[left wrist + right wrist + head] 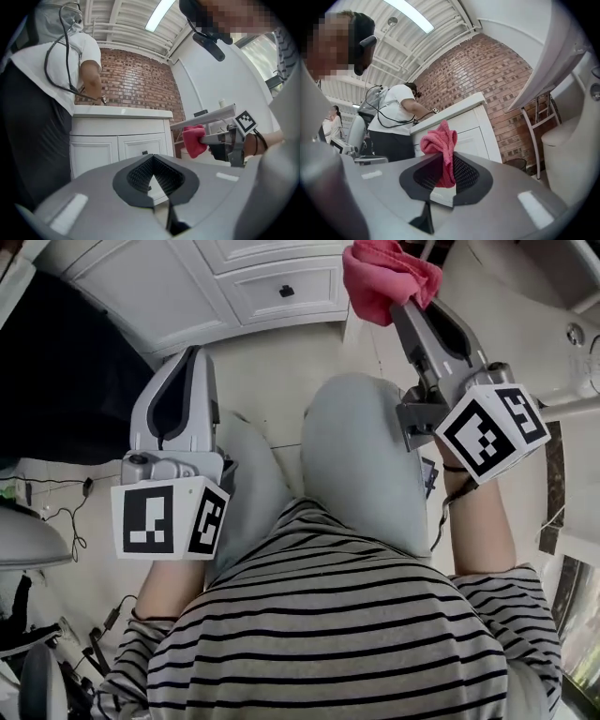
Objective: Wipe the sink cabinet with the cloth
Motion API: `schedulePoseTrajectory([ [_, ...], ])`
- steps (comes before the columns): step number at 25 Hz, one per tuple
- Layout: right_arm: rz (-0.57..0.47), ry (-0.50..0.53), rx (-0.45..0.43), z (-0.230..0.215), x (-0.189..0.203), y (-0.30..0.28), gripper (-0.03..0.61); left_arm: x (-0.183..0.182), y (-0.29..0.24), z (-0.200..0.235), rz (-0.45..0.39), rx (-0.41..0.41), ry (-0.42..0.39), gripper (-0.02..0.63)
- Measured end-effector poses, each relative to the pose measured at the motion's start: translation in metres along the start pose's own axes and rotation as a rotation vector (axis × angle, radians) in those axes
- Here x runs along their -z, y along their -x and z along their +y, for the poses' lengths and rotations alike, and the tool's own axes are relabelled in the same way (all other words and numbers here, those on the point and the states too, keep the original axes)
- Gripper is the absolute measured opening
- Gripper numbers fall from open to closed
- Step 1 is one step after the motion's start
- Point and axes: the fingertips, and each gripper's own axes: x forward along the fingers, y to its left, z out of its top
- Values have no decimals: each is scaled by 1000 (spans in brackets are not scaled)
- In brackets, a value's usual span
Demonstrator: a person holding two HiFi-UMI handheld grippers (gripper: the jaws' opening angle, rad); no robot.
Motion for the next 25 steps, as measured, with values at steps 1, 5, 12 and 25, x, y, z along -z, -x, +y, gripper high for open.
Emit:
schedulePoseTrajectory([
  [1,-5,-8,3,9,2,7,60,2,7,-2,-1,0,9,2],
  [5,-13,-39,15,26,6,26,58,10,27,-8,-1,1,23,2],
  [12,-28,-61,-1,39,2,27,58,10,37,0,9,-30,19,2],
  [25,-38,-52,-20,51,-1,32,58,5,50,2,4,-58,1,2],
])
